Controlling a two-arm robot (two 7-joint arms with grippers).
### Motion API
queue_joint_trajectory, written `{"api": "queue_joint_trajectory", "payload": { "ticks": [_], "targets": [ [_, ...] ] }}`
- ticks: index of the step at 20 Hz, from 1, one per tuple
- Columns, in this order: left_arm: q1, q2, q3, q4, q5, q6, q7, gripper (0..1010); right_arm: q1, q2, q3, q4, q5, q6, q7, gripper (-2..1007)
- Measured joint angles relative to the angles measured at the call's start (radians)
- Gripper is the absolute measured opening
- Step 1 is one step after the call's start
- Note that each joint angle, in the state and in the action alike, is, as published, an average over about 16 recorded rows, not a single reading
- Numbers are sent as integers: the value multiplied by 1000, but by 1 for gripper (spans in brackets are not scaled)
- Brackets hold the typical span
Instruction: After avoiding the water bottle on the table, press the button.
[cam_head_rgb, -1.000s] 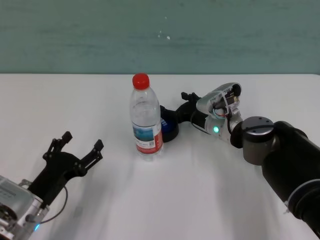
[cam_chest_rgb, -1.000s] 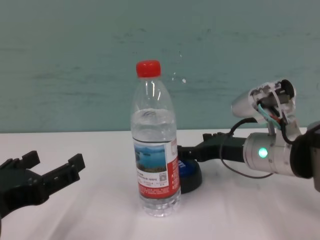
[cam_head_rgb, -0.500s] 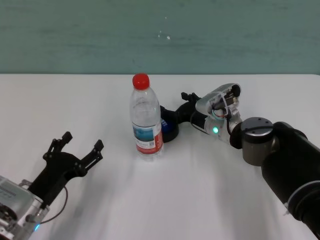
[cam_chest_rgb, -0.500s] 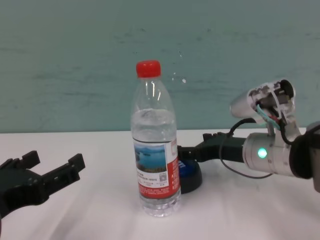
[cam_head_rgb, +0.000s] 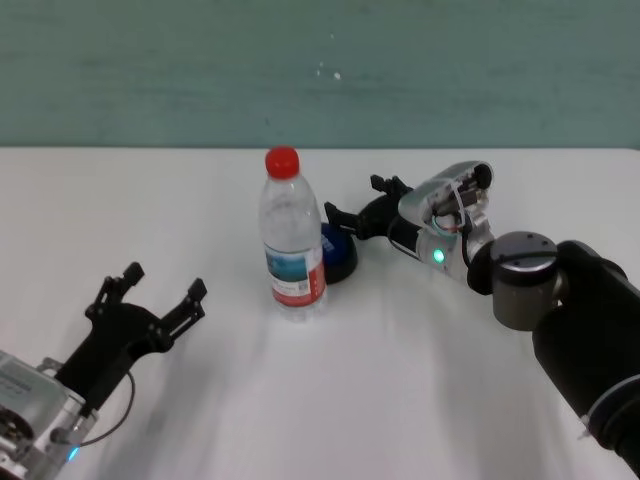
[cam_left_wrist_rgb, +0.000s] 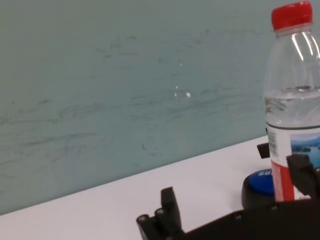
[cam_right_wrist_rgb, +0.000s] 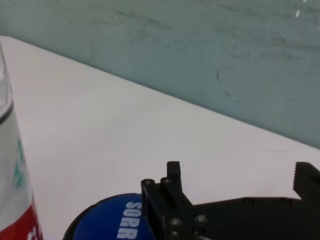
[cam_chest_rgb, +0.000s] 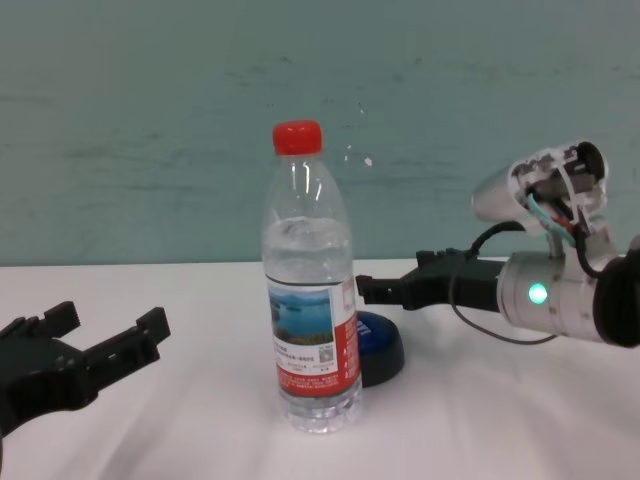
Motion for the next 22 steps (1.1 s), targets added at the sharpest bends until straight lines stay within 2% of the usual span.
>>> {"api": "queue_joint_trajectory", "payload": {
  "ticks": [8,22],
  "targets": [
    [0,0,0,0,0,0,0,1010,-47,21,11,-80,1,22,-24,1004],
    [0,0,0,0,0,0,0,1010,-174,55,52,-246,14,53,-87,1004]
  ]
}}
